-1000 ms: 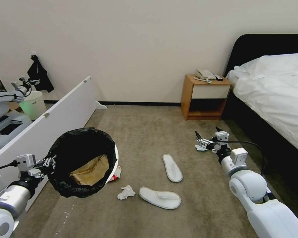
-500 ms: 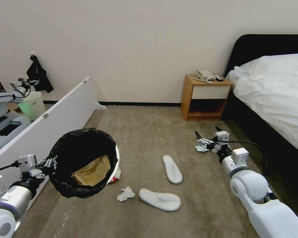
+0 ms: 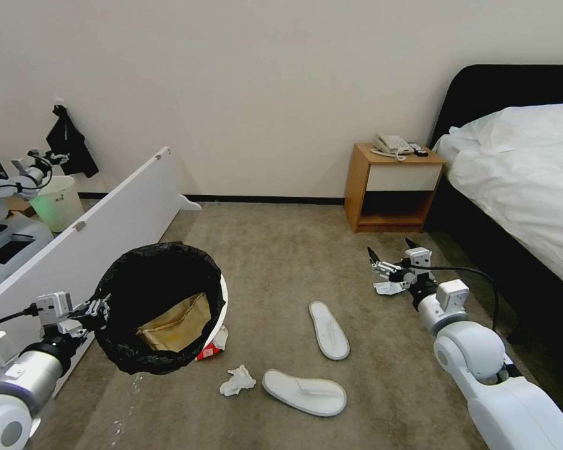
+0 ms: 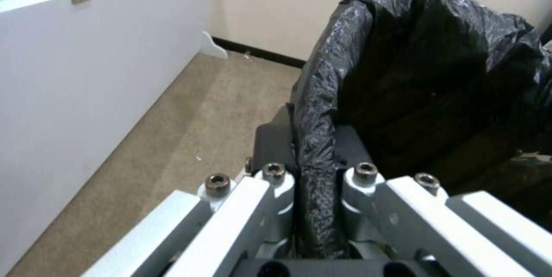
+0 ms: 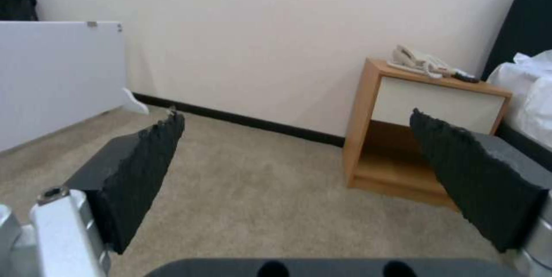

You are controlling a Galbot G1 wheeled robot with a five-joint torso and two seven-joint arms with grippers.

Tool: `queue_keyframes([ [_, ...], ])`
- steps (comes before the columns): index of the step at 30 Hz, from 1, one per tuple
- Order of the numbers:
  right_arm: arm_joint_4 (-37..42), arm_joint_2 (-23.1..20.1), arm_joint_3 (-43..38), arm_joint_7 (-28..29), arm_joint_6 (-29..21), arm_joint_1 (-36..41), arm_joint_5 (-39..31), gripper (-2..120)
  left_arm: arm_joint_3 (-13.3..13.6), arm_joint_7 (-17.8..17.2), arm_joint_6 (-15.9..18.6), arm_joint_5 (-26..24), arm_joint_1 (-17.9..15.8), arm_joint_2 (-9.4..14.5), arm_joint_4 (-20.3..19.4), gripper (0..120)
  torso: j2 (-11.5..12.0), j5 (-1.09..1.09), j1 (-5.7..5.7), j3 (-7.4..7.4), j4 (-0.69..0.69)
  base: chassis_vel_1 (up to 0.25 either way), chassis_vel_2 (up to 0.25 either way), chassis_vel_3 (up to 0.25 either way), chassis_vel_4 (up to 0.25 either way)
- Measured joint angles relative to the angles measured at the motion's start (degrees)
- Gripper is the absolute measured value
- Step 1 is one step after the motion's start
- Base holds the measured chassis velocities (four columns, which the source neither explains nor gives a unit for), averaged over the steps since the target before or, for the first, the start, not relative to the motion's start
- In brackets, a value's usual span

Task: Pick up the trash bin, then pick up the garbage from the floor and place it into the trash bin.

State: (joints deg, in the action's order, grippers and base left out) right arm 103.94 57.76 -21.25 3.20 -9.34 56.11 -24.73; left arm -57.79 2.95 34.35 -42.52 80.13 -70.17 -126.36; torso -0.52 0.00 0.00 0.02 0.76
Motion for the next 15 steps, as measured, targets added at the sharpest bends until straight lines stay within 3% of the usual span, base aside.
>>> queue_keyframes([
  [15, -0.3, 0.1, 0.0, -0.8, 1.6, 0.3, 0.8, 100, -0.1, -0.2, 0.1, -0.5, 0.2, -0.3, -0.5, 4, 0.0, 0.0, 0.0, 0.0, 0.0, -0.002, 0.002, 0.002, -0.004],
])
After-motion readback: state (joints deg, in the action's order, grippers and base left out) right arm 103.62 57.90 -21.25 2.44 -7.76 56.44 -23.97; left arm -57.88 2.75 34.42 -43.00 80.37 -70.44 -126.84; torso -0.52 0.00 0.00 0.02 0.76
